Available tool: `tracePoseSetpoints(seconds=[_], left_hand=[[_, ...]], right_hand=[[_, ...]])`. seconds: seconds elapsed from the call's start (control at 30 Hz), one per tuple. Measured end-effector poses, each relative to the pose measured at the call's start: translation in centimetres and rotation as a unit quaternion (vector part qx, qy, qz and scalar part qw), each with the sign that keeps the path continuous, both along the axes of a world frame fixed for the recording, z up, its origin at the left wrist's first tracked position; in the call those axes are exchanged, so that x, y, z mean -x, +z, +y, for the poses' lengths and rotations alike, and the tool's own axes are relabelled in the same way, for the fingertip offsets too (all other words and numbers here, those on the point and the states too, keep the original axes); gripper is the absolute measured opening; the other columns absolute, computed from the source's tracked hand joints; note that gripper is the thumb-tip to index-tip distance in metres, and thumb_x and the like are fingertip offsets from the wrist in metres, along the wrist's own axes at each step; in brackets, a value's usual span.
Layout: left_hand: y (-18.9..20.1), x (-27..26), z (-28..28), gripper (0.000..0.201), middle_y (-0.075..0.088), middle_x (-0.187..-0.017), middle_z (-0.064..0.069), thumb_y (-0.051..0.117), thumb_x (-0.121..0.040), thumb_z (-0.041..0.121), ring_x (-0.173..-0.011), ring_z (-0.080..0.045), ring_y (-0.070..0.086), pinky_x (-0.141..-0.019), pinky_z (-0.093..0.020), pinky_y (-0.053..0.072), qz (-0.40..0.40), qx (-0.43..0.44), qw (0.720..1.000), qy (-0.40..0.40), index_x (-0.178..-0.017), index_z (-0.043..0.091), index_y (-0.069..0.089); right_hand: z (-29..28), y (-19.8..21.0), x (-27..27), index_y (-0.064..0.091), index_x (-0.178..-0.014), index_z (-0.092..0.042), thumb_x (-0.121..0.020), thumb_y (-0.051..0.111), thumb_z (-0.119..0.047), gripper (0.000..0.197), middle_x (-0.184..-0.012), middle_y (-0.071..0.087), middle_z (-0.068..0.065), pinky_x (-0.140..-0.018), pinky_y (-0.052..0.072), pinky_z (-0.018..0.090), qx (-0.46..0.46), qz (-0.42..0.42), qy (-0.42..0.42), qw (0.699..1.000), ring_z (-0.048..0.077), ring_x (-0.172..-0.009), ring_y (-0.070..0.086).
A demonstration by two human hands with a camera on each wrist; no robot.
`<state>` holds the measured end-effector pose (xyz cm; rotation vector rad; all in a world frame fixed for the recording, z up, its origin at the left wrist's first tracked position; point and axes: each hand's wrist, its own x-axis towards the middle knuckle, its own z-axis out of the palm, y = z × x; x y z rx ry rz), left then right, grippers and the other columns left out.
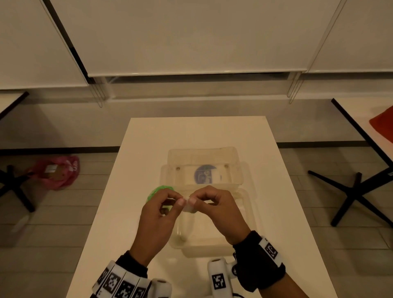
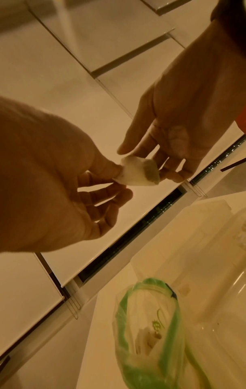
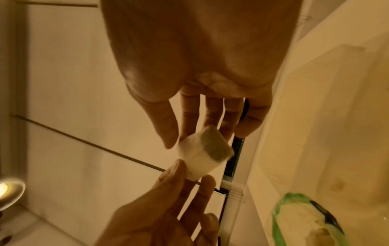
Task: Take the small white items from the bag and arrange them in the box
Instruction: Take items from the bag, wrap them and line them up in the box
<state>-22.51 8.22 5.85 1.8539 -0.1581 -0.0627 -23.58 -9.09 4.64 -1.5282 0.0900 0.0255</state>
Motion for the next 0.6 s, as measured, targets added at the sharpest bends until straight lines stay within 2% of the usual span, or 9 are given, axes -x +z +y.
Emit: tracePoseSetpoints(seconds=[0.1, 0.2, 0.27, 0.37, 0.43, 0.5, 0.6], left_hand=[[0.26, -0.05, 0.02, 0.006, 0.071, -0.089, -0.006, 0.067, -0.093, 0.007, -0.084, -0.016, 0.069, -0.077, -0.035, 0.054, 0.008, 0.021, 1.0, -0.005, -0.087, 0.01, 0.068], [0.55, -0.03, 0.02, 0.007, 0.071, -0.088, -0.009, 0.065, -0.094, 0.007, -0.081, -0.016, 0.069, -0.077, -0.031, 0.052, 0.024, 0.045, 0.999, -0.011, -0.087, 0.007, 0.067], [0.43, -0.09, 0.01, 0.01, 0.069, -0.085, -0.005, 0.065, -0.094, 0.008, -0.079, -0.013, 0.065, -0.077, -0.031, 0.049, 0.03, 0.038, 0.999, -0.018, -0.085, 0.009, 0.067], [0.27, -0.23, 0.09, 0.011, 0.067, -0.083, -0.003, 0.064, -0.095, 0.008, -0.079, -0.013, 0.061, -0.077, -0.031, 0.046, 0.045, 0.035, 0.998, -0.019, -0.084, 0.01, 0.067], [0.31, -0.28, 0.11, 0.01, 0.067, -0.083, -0.004, 0.066, -0.095, 0.012, -0.081, -0.014, 0.061, -0.077, -0.034, 0.046, 0.05, 0.036, 0.998, -0.03, -0.085, 0.011, 0.067], [0.53, -0.28, 0.13, 0.012, 0.068, -0.083, -0.003, 0.068, -0.09, 0.024, -0.081, -0.014, 0.061, -0.079, -0.038, 0.046, 0.054, 0.036, 0.997, -0.04, -0.085, 0.013, 0.068], [0.82, -0.44, 0.24, 0.017, 0.069, -0.084, -0.004, 0.064, -0.085, 0.031, -0.084, -0.02, 0.064, -0.082, -0.042, 0.049, 0.053, 0.039, 0.997, -0.034, -0.083, 0.015, 0.068]], right_hand=[[-0.19, -0.19, 0.05, 0.076, -0.076, -0.016, -0.083, 0.077, -0.016, 0.007, -0.094, 0.071, 0.001, -0.075, 0.051, 0.031, 0.048, 0.001, 0.005, 0.999, 0.014, -0.09, 0.068], [-0.55, -0.13, 0.33, 0.077, -0.082, -0.02, -0.084, 0.077, -0.022, 0.003, -0.1, 0.07, -0.006, -0.079, 0.049, 0.043, 0.07, -0.003, 0.028, 0.997, 0.011, -0.095, 0.067], [-0.72, 0.1, 0.49, 0.076, -0.088, -0.019, -0.084, 0.078, -0.026, 0.008, -0.103, 0.069, -0.009, -0.086, 0.049, 0.039, 0.08, -0.016, 0.042, 0.996, 0.009, -0.099, 0.066], [-0.77, -0.07, 0.4, 0.075, -0.082, -0.021, -0.078, 0.075, -0.034, 0.013, -0.099, 0.07, -0.012, -0.086, 0.048, 0.035, 0.136, -0.03, 0.041, 0.989, 0.008, -0.097, 0.065], [-0.84, -0.11, 0.33, 0.075, -0.082, -0.021, -0.077, 0.072, -0.038, 0.018, -0.098, 0.071, -0.01, -0.086, 0.049, 0.037, 0.121, -0.025, 0.034, 0.992, 0.009, -0.096, 0.066], [-0.79, -0.18, 0.35, 0.075, -0.082, -0.021, -0.082, 0.074, -0.029, 0.009, -0.099, 0.071, -0.009, -0.086, 0.049, 0.039, 0.106, -0.03, 0.051, 0.993, 0.011, -0.098, 0.066], [-0.85, -0.39, 0.44, 0.073, -0.078, -0.024, -0.079, 0.072, -0.026, 0.003, -0.098, 0.072, -0.009, -0.085, 0.049, 0.039, 0.114, -0.028, 0.061, 0.991, 0.01, -0.097, 0.066]])
